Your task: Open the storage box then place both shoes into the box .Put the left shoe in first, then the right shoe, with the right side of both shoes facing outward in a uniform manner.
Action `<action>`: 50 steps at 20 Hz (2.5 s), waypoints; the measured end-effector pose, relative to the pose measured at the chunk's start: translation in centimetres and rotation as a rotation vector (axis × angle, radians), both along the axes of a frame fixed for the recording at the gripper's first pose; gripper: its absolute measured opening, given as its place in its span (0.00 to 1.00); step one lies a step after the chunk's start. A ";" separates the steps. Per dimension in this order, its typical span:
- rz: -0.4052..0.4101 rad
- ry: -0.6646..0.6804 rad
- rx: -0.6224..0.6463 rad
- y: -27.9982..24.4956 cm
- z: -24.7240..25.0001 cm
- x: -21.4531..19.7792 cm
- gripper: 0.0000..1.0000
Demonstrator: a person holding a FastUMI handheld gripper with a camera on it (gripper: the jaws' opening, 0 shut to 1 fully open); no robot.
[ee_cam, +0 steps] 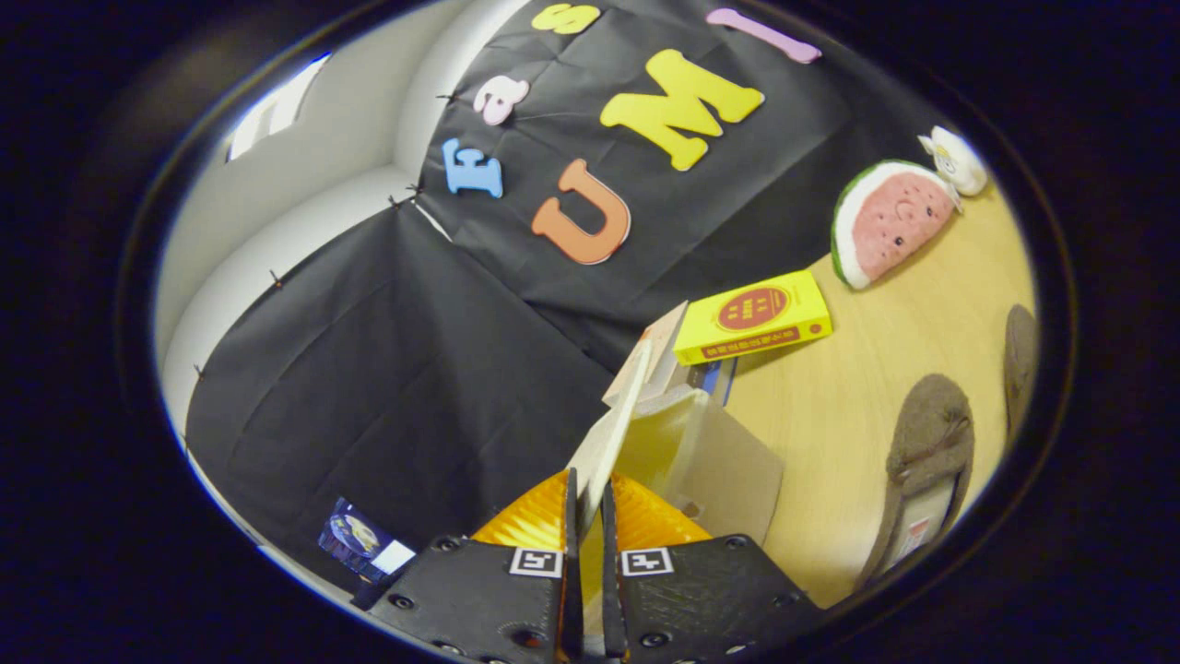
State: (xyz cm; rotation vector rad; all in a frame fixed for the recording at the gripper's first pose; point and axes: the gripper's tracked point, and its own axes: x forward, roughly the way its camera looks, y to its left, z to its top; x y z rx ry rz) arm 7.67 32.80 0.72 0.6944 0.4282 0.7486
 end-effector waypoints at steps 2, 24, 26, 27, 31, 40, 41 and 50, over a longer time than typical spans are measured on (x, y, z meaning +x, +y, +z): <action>0.007 -0.040 -0.019 1.2 2.5 -0.1 0.09; 0.161 -0.317 -0.316 25.7 11.1 0.0 0.27; 0.137 -0.360 -0.354 26.7 10.8 0.8 0.53; 0.118 -0.390 -0.381 26.7 10.4 1.2 0.66; 0.106 -0.436 -0.411 28.1 9.3 1.4 0.94; -0.036 -0.545 -0.468 22.4 9.5 1.7 0.96; -0.057 -0.553 -0.467 21.3 9.8 1.6 0.96; -0.210 -0.574 -0.499 8.2 10.2 0.4 0.96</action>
